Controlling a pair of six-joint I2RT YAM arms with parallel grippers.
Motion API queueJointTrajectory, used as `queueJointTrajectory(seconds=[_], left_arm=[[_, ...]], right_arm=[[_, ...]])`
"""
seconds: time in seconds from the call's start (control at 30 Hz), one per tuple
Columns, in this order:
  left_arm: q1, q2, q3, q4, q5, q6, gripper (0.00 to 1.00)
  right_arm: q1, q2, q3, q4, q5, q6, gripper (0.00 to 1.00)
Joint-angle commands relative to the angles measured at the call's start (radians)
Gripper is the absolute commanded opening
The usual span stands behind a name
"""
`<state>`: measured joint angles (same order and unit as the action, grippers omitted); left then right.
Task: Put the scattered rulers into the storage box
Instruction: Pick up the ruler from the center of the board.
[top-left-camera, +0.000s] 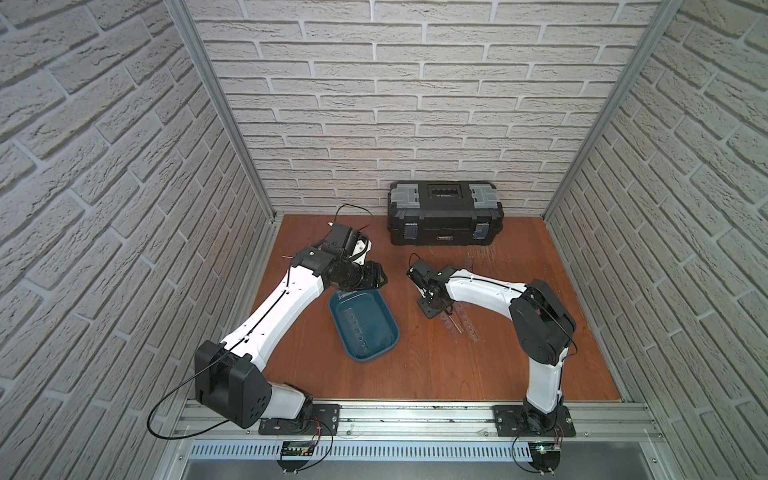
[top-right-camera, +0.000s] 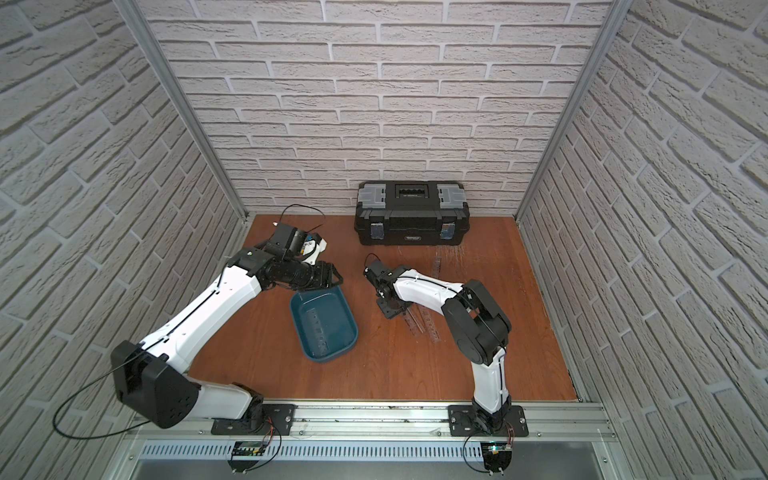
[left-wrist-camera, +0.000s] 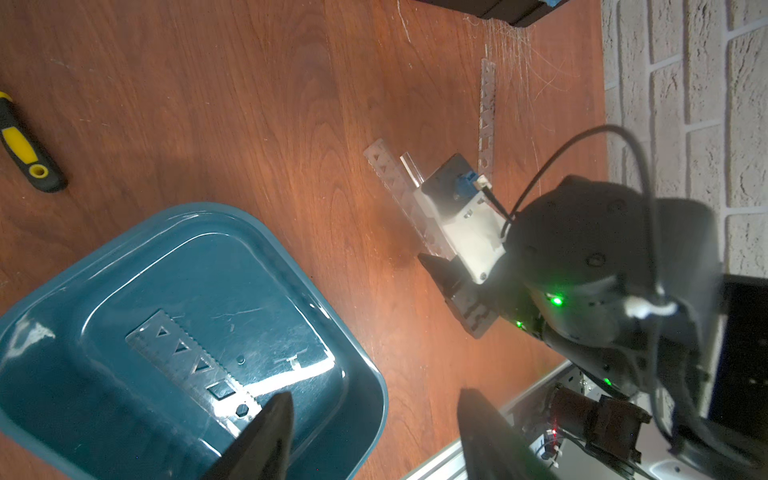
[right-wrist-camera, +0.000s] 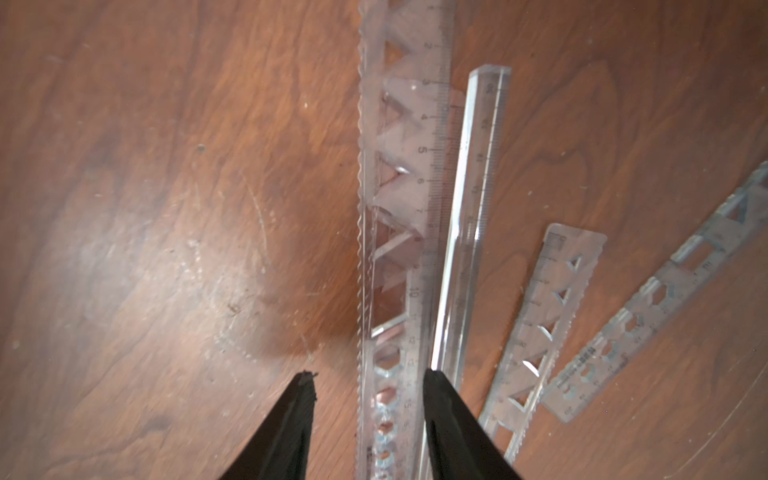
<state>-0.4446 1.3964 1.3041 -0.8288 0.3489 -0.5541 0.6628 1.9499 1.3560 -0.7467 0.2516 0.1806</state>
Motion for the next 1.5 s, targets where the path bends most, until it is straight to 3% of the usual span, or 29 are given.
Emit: queueJointTrajectory(seconds=[0.0,0.57,1.2,1.47], left_arm=[[-0.005,0.009,-0.013,0.034,0.016,-0.001,0.68],[-0.005,0.028,-0.008,0.042,0.032,0.005,0.67],[-0.009,0.037,0.006,0.035,0.030,0.001,0.67],[-0.010,0.039,0.015,0.034,0.030,0.000,0.67]], right_arm=[[-0.009,0.021,0.028,0.002,0.023,0.011,0.48],[-0.060,0.110,0.025,0.024,-0.047,0.003,0.42],[-0.069,0.061,-0.058,0.066,-0.106,-0.010,0.27],[-0.076,0.003,-0.050,0.044,-0.105,0.003,0.40]])
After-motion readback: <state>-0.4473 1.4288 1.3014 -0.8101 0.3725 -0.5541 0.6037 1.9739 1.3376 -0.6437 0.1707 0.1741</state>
